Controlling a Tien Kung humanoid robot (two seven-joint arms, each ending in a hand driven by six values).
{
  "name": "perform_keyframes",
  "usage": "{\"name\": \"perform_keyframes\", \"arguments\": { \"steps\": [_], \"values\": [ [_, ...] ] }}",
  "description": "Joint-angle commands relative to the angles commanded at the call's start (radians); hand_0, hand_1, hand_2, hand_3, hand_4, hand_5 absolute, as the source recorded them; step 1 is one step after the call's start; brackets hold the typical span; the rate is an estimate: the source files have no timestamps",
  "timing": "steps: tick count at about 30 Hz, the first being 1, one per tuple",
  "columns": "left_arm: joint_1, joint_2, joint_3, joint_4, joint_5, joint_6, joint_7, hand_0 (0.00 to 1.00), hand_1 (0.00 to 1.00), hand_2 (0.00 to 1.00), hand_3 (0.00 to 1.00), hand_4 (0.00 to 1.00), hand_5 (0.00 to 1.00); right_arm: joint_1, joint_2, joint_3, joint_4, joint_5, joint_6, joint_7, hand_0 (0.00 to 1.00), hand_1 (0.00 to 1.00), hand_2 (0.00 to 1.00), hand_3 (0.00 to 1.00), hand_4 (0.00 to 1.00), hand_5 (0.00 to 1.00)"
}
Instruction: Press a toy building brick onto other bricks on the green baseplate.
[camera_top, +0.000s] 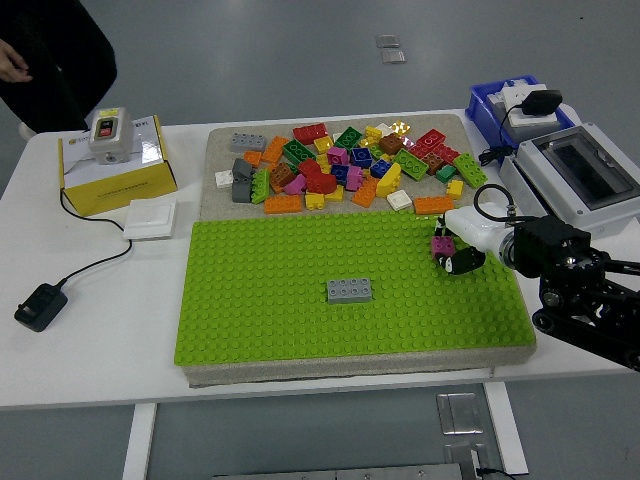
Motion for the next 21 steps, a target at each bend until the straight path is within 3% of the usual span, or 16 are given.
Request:
{"name": "perform_keyframes", "arguments": {
  "steps": [7,13,17,21],
  "values": [
    [0.003,-0.001,0.000,0.000,0.001,0.000,0.000,0.663,0.659,0.623,0.733,0.408,0.518,-0.008,-0.022,0.040,0.061,-0.016,0.000,-0.008,0.066,0.169,0.385,0.441,0.425,0.253],
    [0.006,-0.002,0.001,0.000,0.003,0.000,0.001,0.663,0.659,0.624,0.736,0.410,0.523,-0.020,-0.033,0.085,0.181,-0.037,0.019,-0.044,0.065,0.168,0.379,0.441,0.427,0.259],
    [0.008,-0.002,0.002,0.000,0.007,0.000,0.003,0.663,0.659,0.624,0.736,0.410,0.523,-0.038,0.014,0.094,0.252,-0.050,0.032,-0.071,0.065,0.168,0.379,0.441,0.427,0.259],
    [0.008,-0.003,0.002,0.000,0.011,0.000,0.004,0.662,0.659,0.624,0.736,0.413,0.524,-0.065,0.090,0.105,0.254,-0.071,0.038,-0.092,0.065,0.168,0.381,0.447,0.432,0.264]
  ]
}}
